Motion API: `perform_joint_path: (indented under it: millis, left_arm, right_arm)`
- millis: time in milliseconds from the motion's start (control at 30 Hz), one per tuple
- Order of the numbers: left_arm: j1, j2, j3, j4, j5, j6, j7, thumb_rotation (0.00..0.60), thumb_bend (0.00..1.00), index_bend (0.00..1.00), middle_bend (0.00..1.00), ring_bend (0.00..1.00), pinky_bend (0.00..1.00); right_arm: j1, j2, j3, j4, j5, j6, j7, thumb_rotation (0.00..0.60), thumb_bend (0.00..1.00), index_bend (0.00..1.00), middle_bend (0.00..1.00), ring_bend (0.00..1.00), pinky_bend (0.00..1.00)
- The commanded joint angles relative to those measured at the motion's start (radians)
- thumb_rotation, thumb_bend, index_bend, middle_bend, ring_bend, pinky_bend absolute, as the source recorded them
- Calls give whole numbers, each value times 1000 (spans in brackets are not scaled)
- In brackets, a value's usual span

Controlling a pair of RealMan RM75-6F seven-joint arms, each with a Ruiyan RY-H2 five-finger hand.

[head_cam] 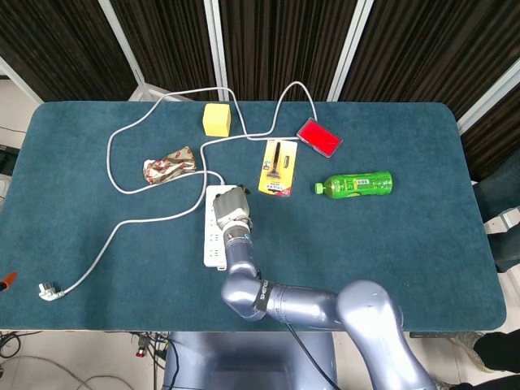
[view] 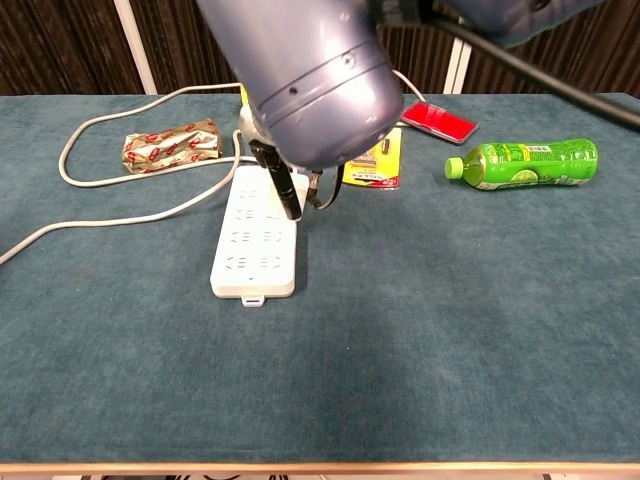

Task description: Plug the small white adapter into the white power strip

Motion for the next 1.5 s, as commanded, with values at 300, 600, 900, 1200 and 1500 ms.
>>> perform_joint_path:
  millis: [300,600,900,1200,1500]
  left_arm:
    - [4,0,-2,-6,-4,8,5,600,84,180,0,0,0]
    - [4,-1,-4,-8,-7,10,9,600,84,180,0,0,0]
    - [5,-1,-5,-10,-7,11,9,600,84,180,0,0,0]
    - [5,-2,-5,-8,-8,10,11,600,84,180,0,0,0]
    - [4,-2,-6,-7,-11,10,12,600,84,180,0,0,0]
  right_arm:
    - [-203,317,-10,-438,-56,59,152,600,213,151,264,242,260]
    - [-404,513,-71,-670,-231,-31,402,600,213,151,453,463,390]
    - [-501,564,-176,-752,-442,-124,587,600,212,107,475,492,390]
    - [-470,512,-225,-715,-542,-124,696,600,212,105,488,506,395]
    - [-400,461,-262,-661,-515,-114,730,600,213,105,491,509,395]
